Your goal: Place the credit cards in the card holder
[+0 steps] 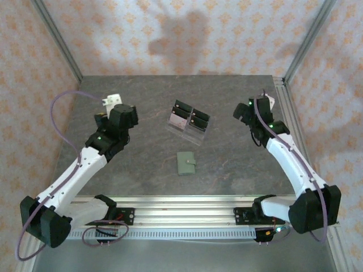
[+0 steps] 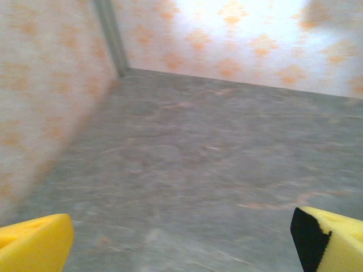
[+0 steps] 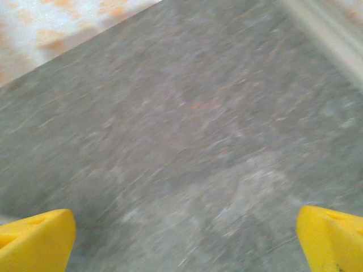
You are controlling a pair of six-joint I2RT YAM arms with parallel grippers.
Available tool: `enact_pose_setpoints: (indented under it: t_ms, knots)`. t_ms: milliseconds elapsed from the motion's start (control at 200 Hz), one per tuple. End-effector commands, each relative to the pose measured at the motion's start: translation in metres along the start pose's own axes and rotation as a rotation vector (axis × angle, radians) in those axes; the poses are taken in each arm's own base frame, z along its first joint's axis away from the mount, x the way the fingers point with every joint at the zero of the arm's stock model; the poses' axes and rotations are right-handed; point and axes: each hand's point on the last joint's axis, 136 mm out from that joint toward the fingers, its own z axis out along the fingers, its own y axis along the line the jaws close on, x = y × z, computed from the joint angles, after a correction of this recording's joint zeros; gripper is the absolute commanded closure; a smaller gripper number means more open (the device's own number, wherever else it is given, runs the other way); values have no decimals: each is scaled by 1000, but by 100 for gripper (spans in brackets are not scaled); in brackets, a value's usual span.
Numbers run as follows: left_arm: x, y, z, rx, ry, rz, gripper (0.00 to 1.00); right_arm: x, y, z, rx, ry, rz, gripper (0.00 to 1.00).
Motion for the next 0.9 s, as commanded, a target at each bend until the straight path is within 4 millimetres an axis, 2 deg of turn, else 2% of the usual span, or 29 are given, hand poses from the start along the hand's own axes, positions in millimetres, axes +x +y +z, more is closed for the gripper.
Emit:
enact_pose_setpoints:
  t_ms: [0, 205, 375, 565, 641, 691, 786, 821, 896]
  knots:
    - [6, 24, 18, -105, -65, 32, 0, -8, -34, 19, 139, -85, -24, 1]
    - [63, 32, 51, -148, -59, 47, 0, -1, -58, 45, 180, -210, -61, 1]
    - [112, 37, 77, -179, -18, 43, 0, 14, -60, 69, 178, -229, -149, 1]
    - [107, 27, 89, -86, -69, 6, 0, 33, -55, 95, 117, -273, -209, 1]
    - [105, 24, 94, -52, -72, 14, 0, 35, -56, 99, 96, -317, -228, 0]
    - [109, 19, 97, -10, -82, 26, 0, 33, -56, 100, 62, -341, -215, 0]
    - [116, 9, 105, 47, -83, 27, 0, 50, -63, 107, -5, -368, -181, 0]
    - [121, 4, 109, 69, -76, 42, 1, 48, -65, 102, -19, -430, -160, 0]
    - [126, -4, 115, 99, -74, 62, 2, 52, -62, 104, -32, -378, -180, 0]
